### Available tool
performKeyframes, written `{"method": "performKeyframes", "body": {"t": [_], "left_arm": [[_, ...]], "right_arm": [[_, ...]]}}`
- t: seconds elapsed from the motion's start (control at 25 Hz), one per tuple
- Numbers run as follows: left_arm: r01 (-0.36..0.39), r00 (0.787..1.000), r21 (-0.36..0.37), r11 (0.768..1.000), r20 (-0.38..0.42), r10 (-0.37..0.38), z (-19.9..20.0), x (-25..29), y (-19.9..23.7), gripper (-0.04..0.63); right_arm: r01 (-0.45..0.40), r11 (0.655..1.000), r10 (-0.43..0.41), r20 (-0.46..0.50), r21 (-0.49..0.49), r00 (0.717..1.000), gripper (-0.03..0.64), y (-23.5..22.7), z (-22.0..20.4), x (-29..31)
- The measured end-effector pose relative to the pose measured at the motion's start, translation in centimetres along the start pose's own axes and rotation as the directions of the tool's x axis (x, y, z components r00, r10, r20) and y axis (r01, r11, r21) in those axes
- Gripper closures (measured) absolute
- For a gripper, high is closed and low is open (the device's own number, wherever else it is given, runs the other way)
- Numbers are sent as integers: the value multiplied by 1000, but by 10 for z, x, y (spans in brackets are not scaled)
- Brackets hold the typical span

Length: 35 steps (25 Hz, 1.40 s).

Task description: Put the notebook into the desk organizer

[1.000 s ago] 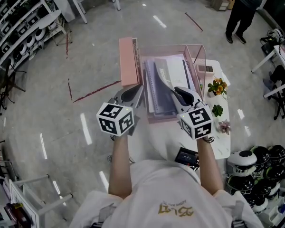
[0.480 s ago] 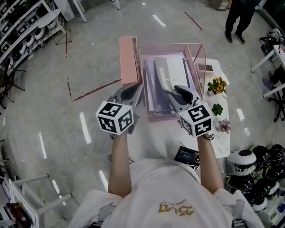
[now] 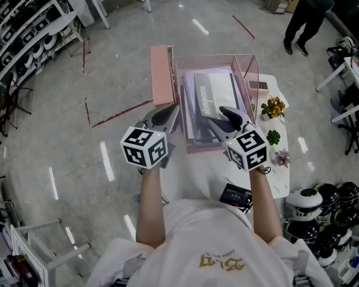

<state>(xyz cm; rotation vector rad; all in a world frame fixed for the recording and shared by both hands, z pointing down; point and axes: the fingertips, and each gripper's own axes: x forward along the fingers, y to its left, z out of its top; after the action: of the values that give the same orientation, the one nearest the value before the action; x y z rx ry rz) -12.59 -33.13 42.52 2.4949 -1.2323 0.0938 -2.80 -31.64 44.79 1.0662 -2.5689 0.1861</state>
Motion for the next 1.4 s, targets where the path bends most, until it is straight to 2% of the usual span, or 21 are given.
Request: {"method": "performKeyframes", "body": {"t": [0.32,0.48,0.68,0.92,1.04,1.2,1.4], "left_arm": [[-4,1000,-9,1000,-4,4,-3,-1,0,578],[-12,1000,-11,1000,-8,12,-8,-2,-2,578],[-48,998,-2,999,33,48,-5,-12,-10,578],[-70,996,-3,998,50,70,-10,-22,-32,578],[-79,996,-8,997,51,79,-15,-30,-45,580],[-96,994,-8,995,60,96,-17,-40,-65,578],[-119,991,-17,993,66,119,-29,-57,-91,578]], "right_arm": [[-21,999,21,12,27,1000,385,0,1,-1],[15,998,-19,69,64,997,393,-7,8,-8],[23,989,-41,125,146,991,439,-7,8,-30],[2,975,-42,177,224,983,534,-1,3,-63],[-6,962,-52,205,272,977,605,2,0,-79],[9,956,-79,228,293,970,606,5,-1,-103],[56,967,-112,216,247,970,606,19,-7,-124]]}}
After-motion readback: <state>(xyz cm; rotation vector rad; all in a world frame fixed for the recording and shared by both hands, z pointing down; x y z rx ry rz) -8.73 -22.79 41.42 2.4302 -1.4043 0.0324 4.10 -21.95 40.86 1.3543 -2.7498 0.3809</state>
